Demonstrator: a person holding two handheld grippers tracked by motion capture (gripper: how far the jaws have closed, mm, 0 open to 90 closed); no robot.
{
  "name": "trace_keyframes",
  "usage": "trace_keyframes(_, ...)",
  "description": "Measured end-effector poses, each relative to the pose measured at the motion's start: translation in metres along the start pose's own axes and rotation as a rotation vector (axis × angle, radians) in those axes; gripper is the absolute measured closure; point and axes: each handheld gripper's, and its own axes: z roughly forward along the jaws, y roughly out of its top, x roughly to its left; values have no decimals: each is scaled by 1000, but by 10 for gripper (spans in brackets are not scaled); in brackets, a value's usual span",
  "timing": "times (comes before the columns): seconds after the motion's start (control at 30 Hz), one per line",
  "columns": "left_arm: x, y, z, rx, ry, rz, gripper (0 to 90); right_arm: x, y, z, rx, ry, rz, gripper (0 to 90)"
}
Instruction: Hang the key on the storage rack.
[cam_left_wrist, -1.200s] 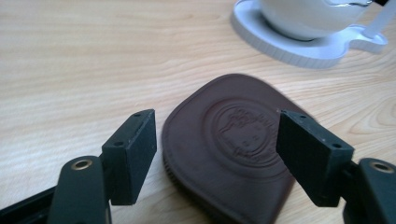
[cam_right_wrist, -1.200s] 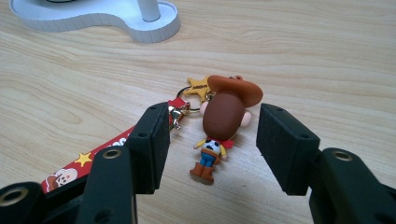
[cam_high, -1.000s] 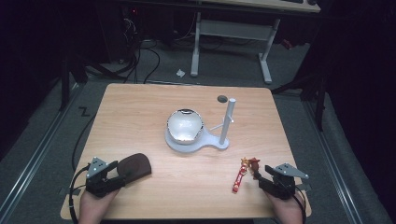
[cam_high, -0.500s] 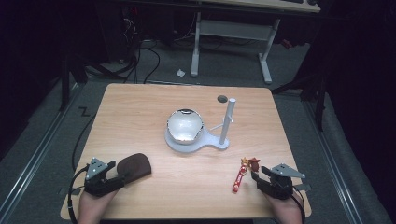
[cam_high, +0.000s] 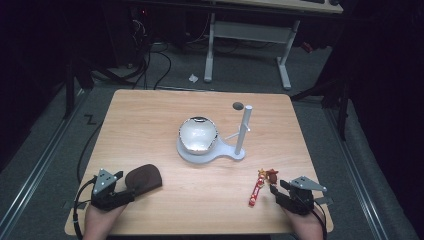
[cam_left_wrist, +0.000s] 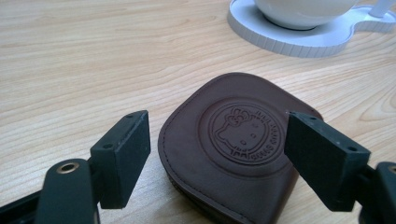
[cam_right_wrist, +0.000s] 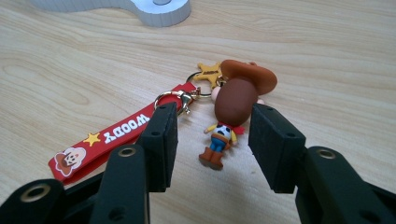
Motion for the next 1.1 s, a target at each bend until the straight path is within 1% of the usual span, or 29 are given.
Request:
trace_keyframes(0.03, 1, 0, 0, -7, -8, -6, 230, -1, -1, -2, -5, -7, 2, 521)
trace_keyframes(0.1, 1, 0, 1, -6, -12, -12, 231, -1, -1, -3, -3, -12, 3, 525)
trace_keyframes(0.17, 1, 0, 2, -4, -16, -11, 231, 1, 1, -3, 6, -11, 9, 525)
trace_keyframes(0.27, 2, -1, 2, -3, -16, -20, 232, 4, 4, 0, 24, -14, -10, 525)
trace_keyframes(0.33, 2, -2, 2, -2, -14, -19, 232, 5, 5, 1, 29, -13, -11, 525)
trace_keyframes(0.37, 1, -1, 2, -1, -10, -7, 232, 6, 7, 3, 44, -14, -16, 525)
trace_keyframes(0.4, 1, -1, 2, -1, -10, -7, 232, 6, 7, 3, 44, -14, -16, 525)
trace_keyframes(0.43, 1, -1, 1, -3, -9, 1, 233, 8, 8, 5, 65, -16, -23, 521)
trace_keyframes(0.47, 1, -1, 1, -3, -9, 1, 233, 8, 8, 5, 65, -16, -23, 521)
trace_keyframes(0.53, 2, -2, 0, -8, -11, -2, 234, 10, 9, 4, 81, -23, -26, 517)
trace_keyframes(0.63, 3, -2, 0, -7, -14, -6, 234, 9, 8, 2, 105, -17, -23, 506)
trace_keyframes(0.67, 4, -2, 1, -7, -17, -9, 234, 9, 8, 2, 105, -17, -23, 506)
trace_keyframes(0.73, 4, -2, 0, -9, -21, -11, 234, 7, 7, 0, 135, 1, -3, 495)
trace_keyframes(0.77, 4, -2, 0, -9, -21, -11, 234, 7, 7, 0, 135, 1, -3, 495)
trace_keyframes(0.8, 4, -2, 0, -12, -19, -16, 234, 7, 8, 0, 159, 8, -2, 489)
trace_keyframes(0.83, 4, -2, 0, -12, -19, -16, 234, 7, 8, 0, 159, 8, -2, 489)
trace_keyframes(0.93, 3, -3, -1, -12, -18, -24, 234, 9, 11, -1, 185, 14, -24, 488)
trace_keyframes(0.97, 3, -3, -1, -12, -18, -24, 234, 9, 11, -1, 185, 14, -24, 488)
trace_keyframes(1.0, 3, -2, -1, -12, -15, -22, 233, 10, 12, 0, 192, 14, -39, 483)
trace_keyframes(1.1, 4, -1, -1, -16, -9, -20, 233, 10, 13, 3, 202, 26, -42, 483)
